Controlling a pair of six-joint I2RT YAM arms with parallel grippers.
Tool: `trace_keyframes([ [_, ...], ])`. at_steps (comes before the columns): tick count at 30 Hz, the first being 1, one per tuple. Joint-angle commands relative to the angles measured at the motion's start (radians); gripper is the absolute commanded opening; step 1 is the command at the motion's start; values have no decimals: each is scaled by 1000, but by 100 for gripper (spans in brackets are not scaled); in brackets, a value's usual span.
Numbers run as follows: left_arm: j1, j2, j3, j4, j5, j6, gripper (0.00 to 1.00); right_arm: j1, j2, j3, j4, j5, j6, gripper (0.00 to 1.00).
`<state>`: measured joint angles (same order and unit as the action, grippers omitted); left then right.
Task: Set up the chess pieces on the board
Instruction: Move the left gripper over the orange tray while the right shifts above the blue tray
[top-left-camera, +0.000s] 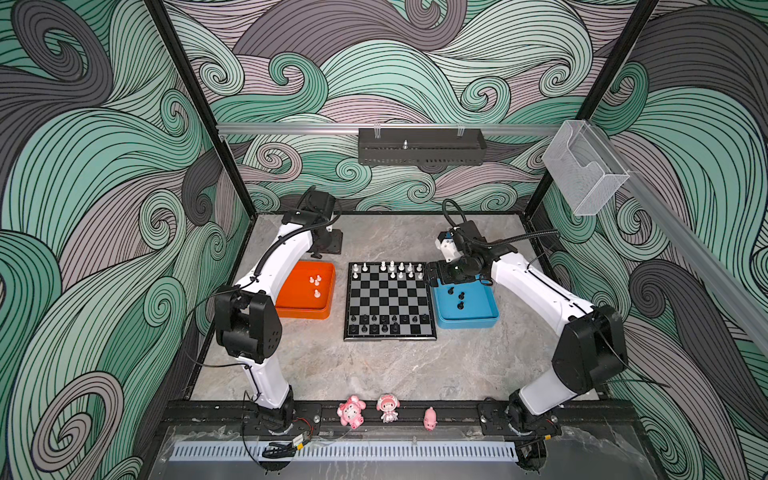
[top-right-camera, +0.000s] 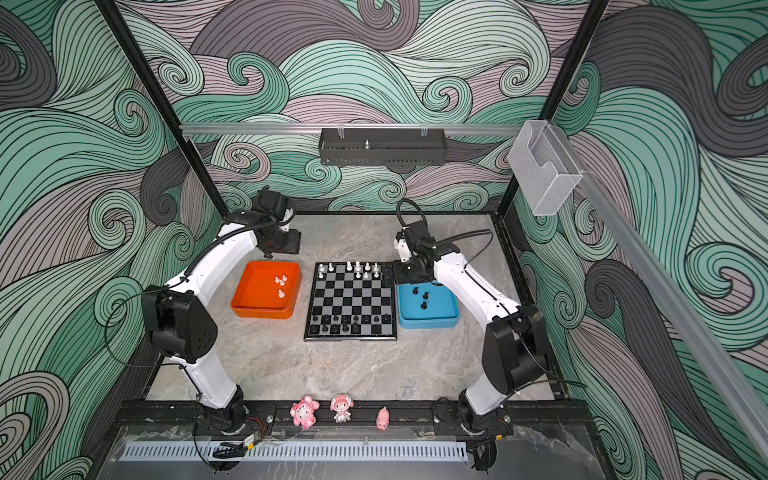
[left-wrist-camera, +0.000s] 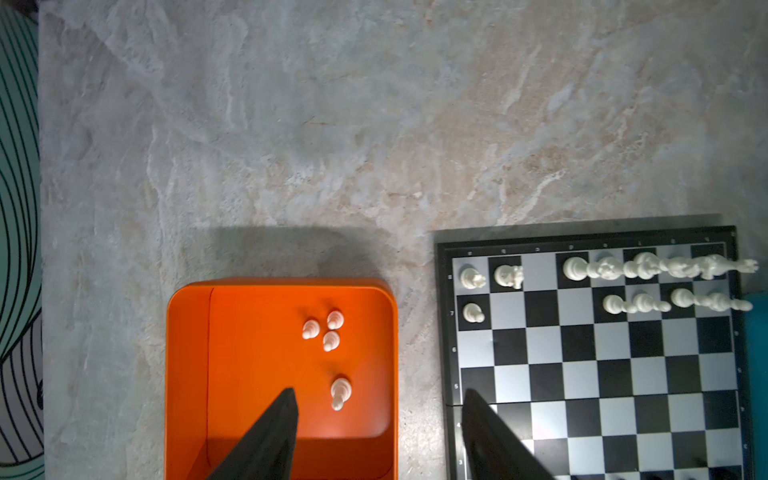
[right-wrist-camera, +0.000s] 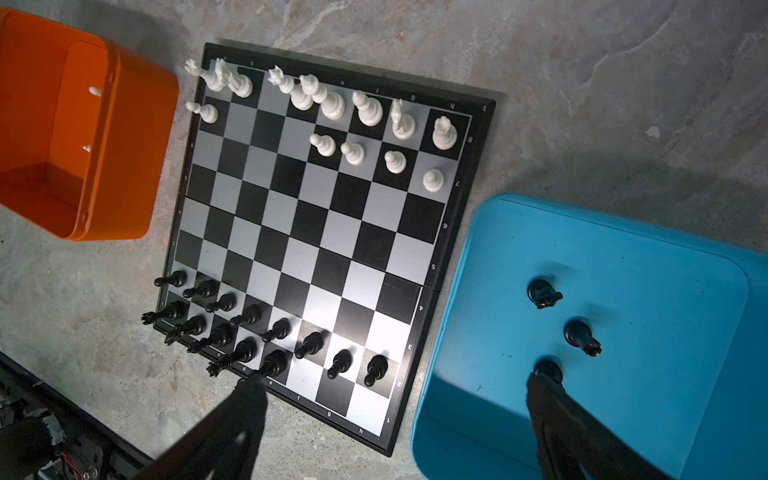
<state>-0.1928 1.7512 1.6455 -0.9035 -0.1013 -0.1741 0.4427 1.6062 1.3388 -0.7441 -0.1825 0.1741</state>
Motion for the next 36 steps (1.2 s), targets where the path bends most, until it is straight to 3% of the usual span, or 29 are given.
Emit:
trace_keyframes([
  [1,59,-52,-38,-15,36,-54,74,27,29,39,-20,38,17,98],
  [7,156,-68,-101,-38,27,-113,97,97,90,94,-38,69,7,98],
  [19,229,7,-117,-82,31,-211,99,98,119,105,-36,78,-18,98],
  [27,234,65,-125,-75,50,-234,98,71,123,84,-35,58,-31,98],
  [36,233,135,-115,-51,87,-245,73,35,105,42,-17,38,-37,98],
])
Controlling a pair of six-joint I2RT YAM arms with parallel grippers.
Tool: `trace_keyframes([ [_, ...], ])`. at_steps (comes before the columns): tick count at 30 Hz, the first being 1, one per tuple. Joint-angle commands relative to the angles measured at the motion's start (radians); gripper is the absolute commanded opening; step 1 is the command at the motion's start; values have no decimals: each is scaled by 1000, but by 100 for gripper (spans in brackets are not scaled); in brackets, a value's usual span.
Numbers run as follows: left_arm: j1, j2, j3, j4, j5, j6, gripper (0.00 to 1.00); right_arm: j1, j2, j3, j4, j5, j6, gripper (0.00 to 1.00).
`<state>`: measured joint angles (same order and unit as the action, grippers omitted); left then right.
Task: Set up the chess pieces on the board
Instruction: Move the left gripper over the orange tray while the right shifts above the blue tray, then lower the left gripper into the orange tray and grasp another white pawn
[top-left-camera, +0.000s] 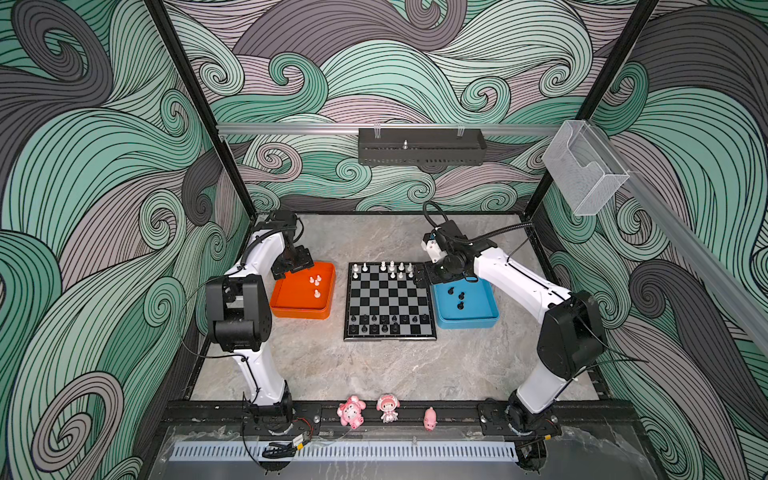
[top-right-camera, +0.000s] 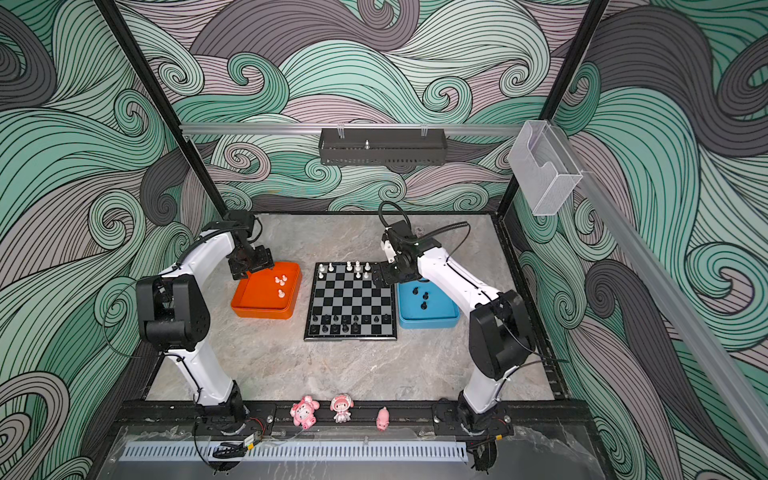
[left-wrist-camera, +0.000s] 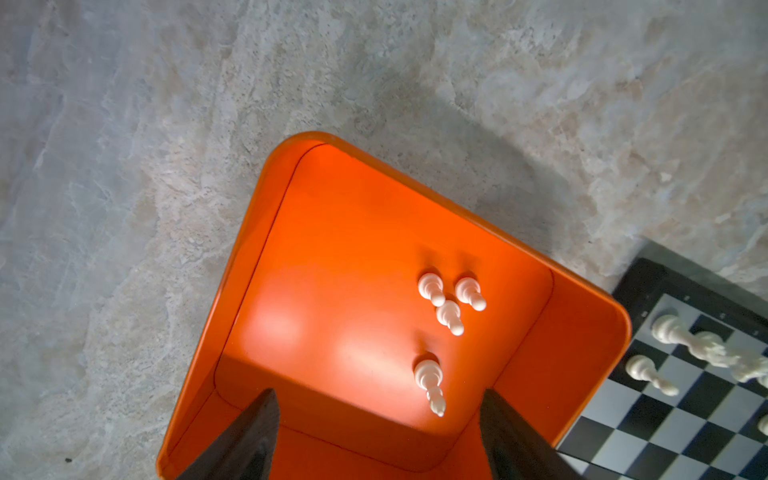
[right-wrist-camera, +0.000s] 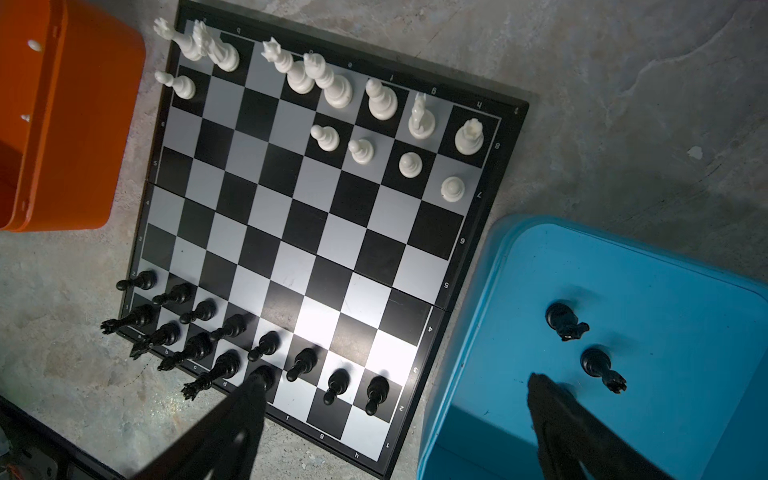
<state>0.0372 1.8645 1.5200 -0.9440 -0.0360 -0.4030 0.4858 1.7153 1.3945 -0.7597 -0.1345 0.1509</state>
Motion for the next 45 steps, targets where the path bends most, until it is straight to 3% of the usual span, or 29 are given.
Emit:
trace_keyframes([
  [1,3,29,12,-6,25,-17,72,-12,-5,-18,3,-11,-14,98],
  [8,1,85,24,16,36,-34,62,-33,-14,-34,7,-23,-22,97],
  [27,-17,169,78,51,63,-65,56,-72,-7,-51,17,-47,-31,97],
  [45,-43,234,120,51,57,-65,40,-92,2,-59,27,-60,-29,97],
])
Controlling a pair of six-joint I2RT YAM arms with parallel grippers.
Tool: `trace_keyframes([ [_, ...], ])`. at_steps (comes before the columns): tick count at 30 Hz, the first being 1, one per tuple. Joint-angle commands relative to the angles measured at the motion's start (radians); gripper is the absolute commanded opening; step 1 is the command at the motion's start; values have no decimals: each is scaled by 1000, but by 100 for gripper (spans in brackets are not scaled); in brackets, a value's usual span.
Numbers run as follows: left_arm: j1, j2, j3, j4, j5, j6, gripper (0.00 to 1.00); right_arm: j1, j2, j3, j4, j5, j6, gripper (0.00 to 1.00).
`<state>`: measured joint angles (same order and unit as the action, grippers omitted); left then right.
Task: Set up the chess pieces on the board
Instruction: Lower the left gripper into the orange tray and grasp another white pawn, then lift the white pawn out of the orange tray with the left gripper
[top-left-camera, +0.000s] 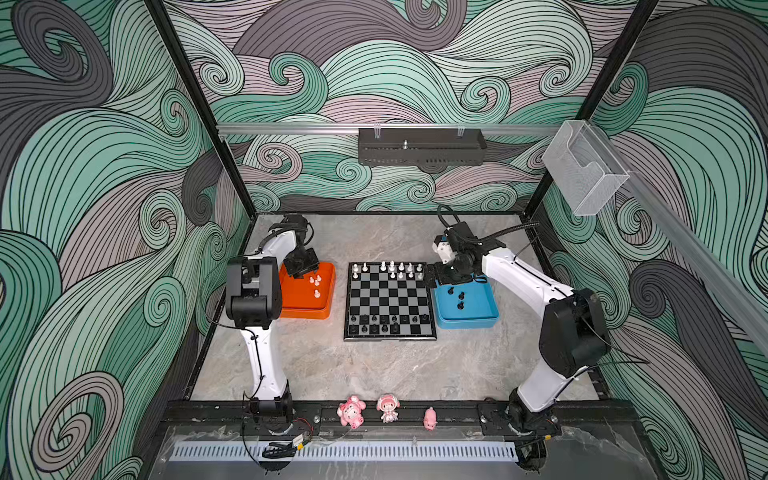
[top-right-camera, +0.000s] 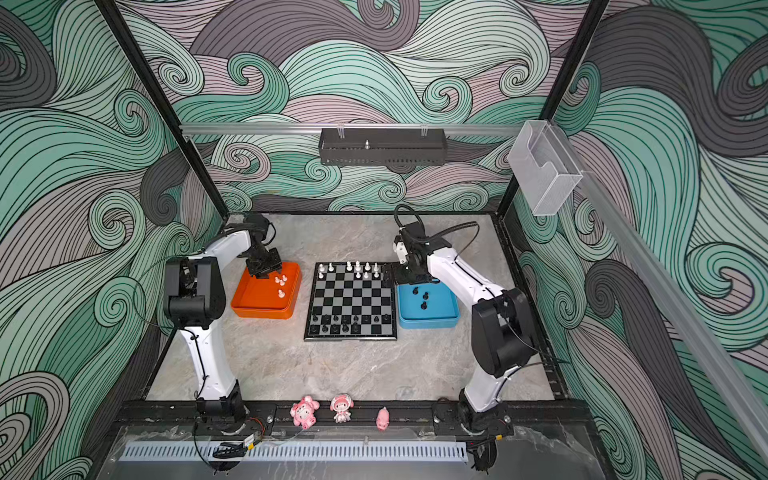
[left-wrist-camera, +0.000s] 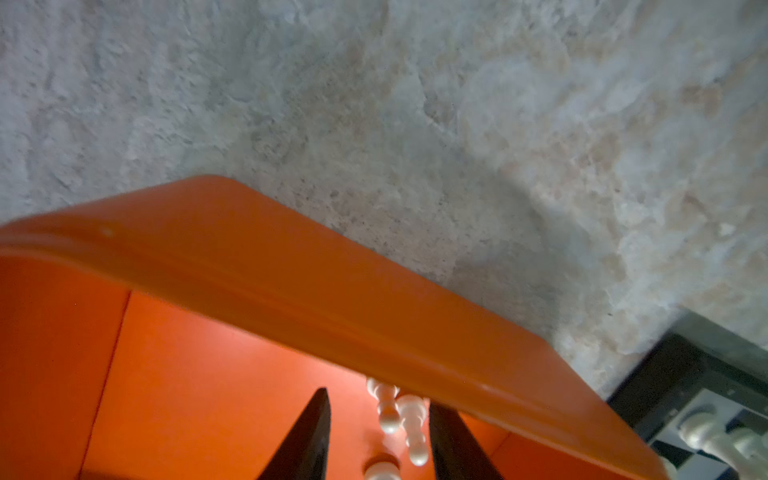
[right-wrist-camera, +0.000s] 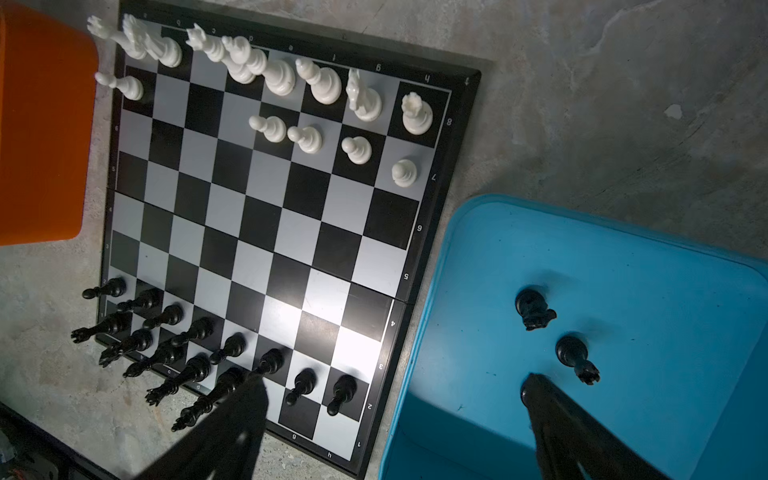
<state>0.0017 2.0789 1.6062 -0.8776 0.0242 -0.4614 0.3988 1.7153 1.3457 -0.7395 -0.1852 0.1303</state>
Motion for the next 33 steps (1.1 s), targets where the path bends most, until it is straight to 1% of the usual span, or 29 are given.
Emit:
trace_keyframes([
  [1,-8,20,34,-16,-6,-7,39,-6,2,-11,7,-10,-9,97],
  [6,-15,25,24,-23,-24,-6,35,-9,5,-13,8,-15,-8,96],
  [19,-20,27,9,-23,-27,-10,24,-9,4,-14,9,-18,-6,96],
  [33,-29,21,-2,-37,-35,-8,23,-9,0,-18,11,-17,-6,96],
])
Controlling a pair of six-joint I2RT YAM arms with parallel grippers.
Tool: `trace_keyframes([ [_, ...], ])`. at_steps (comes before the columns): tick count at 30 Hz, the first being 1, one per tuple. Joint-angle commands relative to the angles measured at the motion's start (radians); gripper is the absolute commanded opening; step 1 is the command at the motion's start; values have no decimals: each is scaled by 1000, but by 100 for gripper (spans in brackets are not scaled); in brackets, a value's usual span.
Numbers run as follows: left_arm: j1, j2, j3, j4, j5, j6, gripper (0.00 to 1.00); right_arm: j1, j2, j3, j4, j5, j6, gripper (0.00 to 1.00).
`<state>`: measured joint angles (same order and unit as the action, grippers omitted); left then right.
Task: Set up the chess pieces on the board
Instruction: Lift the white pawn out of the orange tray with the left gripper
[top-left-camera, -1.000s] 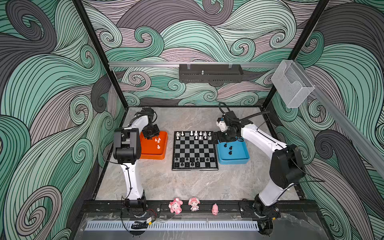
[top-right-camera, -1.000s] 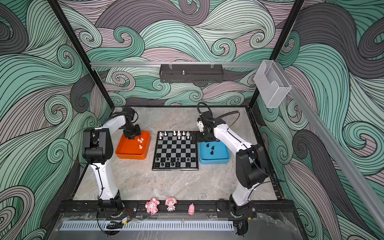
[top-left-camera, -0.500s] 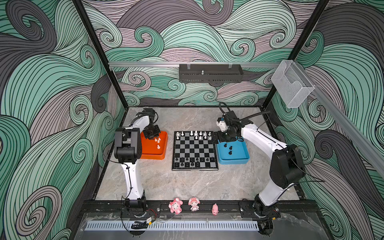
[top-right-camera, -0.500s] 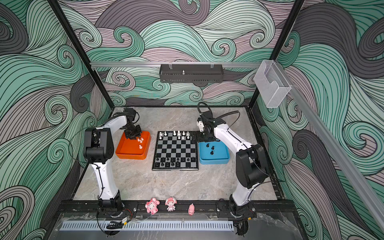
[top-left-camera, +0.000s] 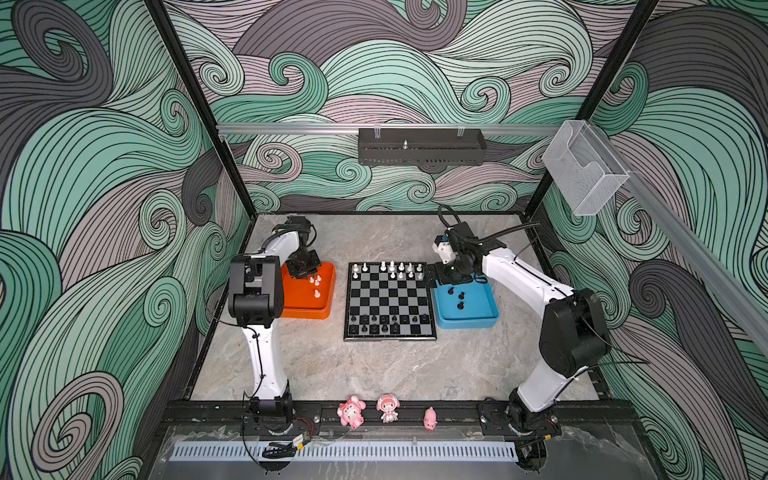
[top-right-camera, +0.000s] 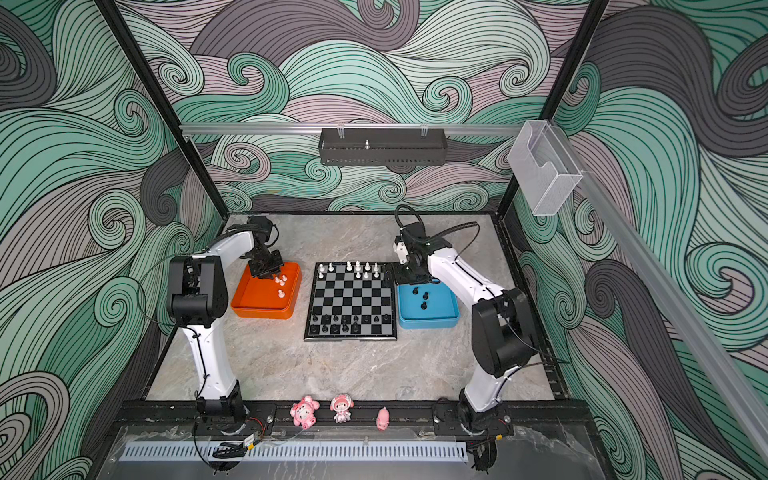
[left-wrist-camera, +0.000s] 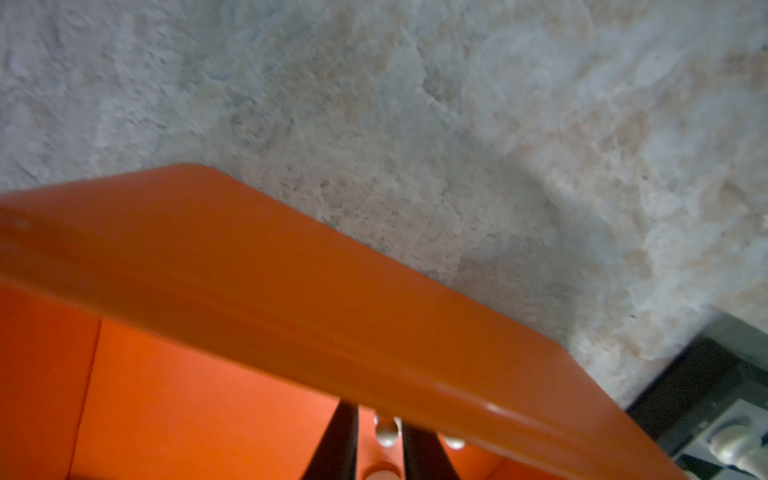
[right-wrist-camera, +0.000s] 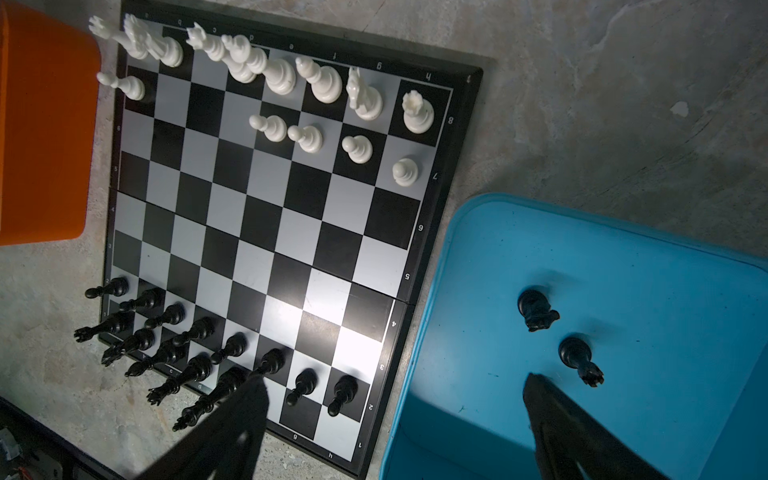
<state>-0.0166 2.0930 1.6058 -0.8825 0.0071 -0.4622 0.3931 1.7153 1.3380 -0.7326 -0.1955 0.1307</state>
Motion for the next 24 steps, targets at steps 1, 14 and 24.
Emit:
trace_keyframes([
  [1,-13,7,0,-30,-18,-7,22,-3,-2,-10,3,-7,-6,96],
  [14,-17,11,2,-39,-28,-5,16,-4,-1,-10,4,-7,-6,96],
  [24,-18,2,-7,-51,-39,5,12,-4,-5,-8,3,-5,-6,96],
])
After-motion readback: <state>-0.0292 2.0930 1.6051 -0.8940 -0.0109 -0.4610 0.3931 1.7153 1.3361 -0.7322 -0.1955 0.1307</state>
